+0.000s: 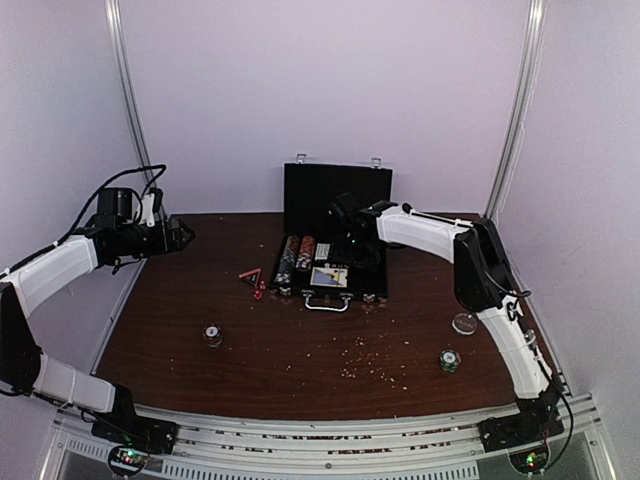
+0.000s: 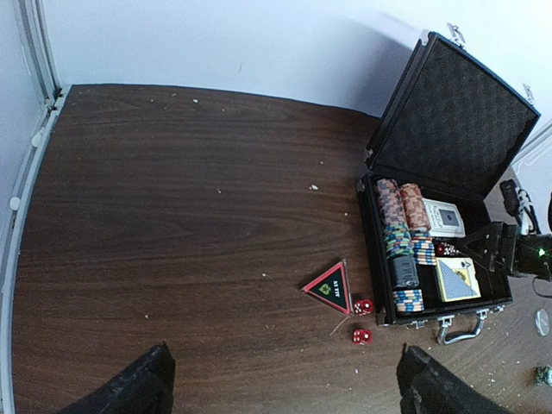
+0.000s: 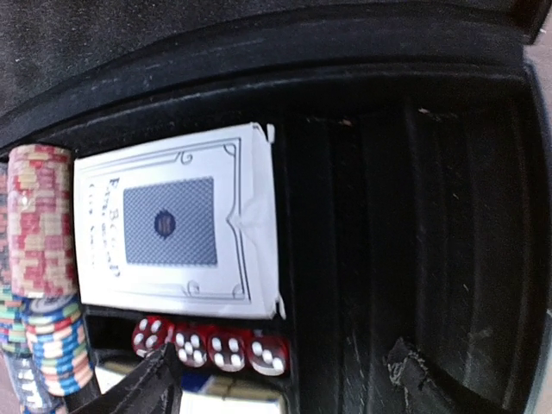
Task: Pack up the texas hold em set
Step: Adjust the dice in the slot.
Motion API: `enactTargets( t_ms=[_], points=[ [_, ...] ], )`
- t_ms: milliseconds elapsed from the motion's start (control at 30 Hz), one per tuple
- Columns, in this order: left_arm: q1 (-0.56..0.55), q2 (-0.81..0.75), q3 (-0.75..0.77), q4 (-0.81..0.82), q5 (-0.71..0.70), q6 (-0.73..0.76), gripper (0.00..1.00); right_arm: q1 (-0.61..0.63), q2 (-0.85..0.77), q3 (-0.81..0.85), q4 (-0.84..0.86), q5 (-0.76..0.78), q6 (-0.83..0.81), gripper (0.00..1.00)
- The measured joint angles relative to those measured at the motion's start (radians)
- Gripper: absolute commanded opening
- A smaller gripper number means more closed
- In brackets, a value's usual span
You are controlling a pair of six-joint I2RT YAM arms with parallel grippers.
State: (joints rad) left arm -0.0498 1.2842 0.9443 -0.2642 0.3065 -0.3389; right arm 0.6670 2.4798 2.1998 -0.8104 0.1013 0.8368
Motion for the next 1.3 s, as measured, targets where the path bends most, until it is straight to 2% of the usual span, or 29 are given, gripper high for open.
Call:
enactTargets(
  t_ms=[233,667,1300],
  points=[
    [0.0,0.0,0.0,0.0,0.0,0.0,0.92,0.008,-0.07,-0.034,0.005,-0.055,-0.002,0.59],
    [0.0,0.0,0.0,0.0,0.0,0.008,0.92,0.02,-0.061,-0.053,0.171,-0.226,0.032,0.19],
    [0.0,0.017,0.0,0.0,0.0,0.01,0.92,0.009,0.004,-0.05,0.209,-0.222,0.056,0.08]
  ],
)
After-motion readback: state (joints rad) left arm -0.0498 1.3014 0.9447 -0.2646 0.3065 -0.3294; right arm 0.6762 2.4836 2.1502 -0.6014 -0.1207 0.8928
